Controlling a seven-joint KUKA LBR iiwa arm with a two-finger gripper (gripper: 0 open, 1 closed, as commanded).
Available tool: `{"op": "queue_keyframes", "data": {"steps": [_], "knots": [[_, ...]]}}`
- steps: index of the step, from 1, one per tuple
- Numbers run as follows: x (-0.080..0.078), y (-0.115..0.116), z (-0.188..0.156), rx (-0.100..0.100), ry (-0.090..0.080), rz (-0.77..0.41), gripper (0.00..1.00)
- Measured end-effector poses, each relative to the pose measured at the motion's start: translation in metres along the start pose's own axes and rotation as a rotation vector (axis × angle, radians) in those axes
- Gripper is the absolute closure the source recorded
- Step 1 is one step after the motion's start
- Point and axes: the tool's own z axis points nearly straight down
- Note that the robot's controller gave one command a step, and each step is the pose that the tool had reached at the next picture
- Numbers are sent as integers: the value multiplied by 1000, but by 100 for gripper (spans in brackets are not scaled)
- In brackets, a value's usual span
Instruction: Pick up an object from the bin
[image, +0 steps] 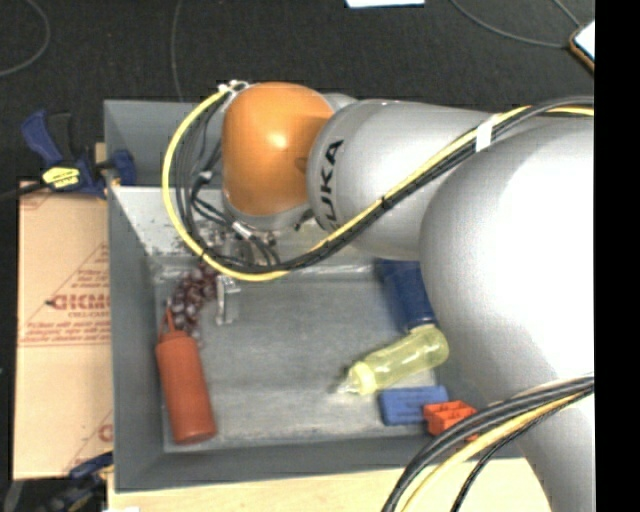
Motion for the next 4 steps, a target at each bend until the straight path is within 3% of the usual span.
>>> {"op": "queue_keyframes", "data": {"steps": [1, 2, 3, 4], "knots": [[-11, 1, 72, -1, 5, -45, 0], [-13, 6, 79, 0, -11, -196, 0], [-12, 0, 71, -3, -1, -55, 100], [-12, 0, 71, -3, -1, -54, 100]]}}
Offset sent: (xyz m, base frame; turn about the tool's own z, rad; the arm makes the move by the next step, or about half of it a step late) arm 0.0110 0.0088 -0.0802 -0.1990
